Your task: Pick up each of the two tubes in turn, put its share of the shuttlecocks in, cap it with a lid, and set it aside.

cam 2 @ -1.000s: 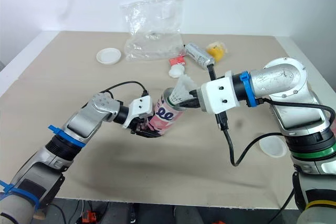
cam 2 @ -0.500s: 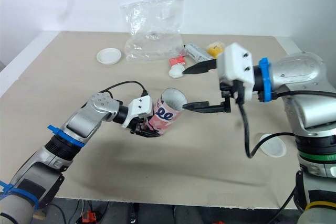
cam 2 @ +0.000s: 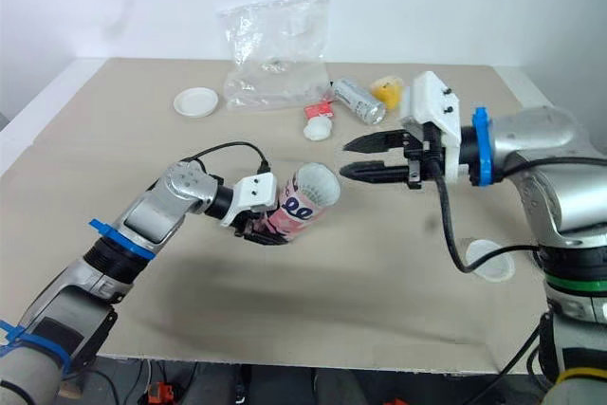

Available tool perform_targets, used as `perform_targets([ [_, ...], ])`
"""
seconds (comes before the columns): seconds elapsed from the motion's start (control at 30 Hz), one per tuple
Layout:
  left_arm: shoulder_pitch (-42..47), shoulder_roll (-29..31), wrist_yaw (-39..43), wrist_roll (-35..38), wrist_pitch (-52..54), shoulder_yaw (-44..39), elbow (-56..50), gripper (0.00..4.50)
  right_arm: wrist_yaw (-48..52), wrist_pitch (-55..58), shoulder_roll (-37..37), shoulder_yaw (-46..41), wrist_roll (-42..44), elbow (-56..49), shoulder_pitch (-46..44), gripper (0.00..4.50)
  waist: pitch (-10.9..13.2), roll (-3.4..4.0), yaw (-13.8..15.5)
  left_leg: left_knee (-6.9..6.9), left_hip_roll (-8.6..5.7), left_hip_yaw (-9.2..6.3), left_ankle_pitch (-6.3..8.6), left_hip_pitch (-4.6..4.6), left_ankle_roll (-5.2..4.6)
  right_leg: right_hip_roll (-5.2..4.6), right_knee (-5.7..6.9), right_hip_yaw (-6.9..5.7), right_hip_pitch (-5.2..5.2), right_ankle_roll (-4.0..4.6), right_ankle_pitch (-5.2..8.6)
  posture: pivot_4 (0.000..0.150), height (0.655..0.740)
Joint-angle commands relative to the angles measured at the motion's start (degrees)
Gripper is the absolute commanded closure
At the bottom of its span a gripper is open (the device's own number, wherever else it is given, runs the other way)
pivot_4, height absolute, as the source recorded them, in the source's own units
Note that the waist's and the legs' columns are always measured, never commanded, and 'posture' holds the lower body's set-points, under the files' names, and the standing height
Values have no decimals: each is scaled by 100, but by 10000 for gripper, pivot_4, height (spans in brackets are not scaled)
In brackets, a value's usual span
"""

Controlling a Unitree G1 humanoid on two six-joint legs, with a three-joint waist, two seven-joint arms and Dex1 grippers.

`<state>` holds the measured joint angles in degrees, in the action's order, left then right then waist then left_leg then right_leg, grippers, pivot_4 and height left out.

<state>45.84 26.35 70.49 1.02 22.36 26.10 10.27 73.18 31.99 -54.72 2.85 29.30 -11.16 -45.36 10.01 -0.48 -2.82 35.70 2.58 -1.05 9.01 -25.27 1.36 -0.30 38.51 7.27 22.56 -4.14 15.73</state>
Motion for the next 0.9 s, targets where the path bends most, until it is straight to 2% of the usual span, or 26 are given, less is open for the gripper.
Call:
perform_targets([
  [0.03, 190, 55, 141, 1, 60, -38, -7, 15933, 556, -323, -144, 563, -458, -228, -544, 44158, 0, 0, 2, -1, 0, 1, 0, -4, 0, 0, 0, 1, 6, 0, 2, 1500, 7400],
  [0.3, 256, 45, 324, 8, 150, -17, -14, 15933, 1209, -1165, 213, 1666, -1539, 307, -1145, 44158, 0, 0, 8, -5, -4, -3, 1, -49, 1, 1, 30, 1, 61, 31, 6, 1500, 7400],
  [0.53, 219, -5, 312, 24, 229, -3, -97, 15933, 1550, -1981, 973, 2613, -2610, 1304, -1747, 44158, 0, 0, 2, 8, 0, -3, 0, -46, 2, 6, 54, -2, 67, 32, 8, 1500, 7400],
  [0.9, 120, 21, 259, 52, 355, -4, -260, 15933, 1932, -2507, 1732, 3530, -3329, 2078, -1956, 44158, -6, -8, -10, 13, 11, -5, -1, -23, 3, 15, 61, -9, 51, 35, 6, 1500, 7400],
])
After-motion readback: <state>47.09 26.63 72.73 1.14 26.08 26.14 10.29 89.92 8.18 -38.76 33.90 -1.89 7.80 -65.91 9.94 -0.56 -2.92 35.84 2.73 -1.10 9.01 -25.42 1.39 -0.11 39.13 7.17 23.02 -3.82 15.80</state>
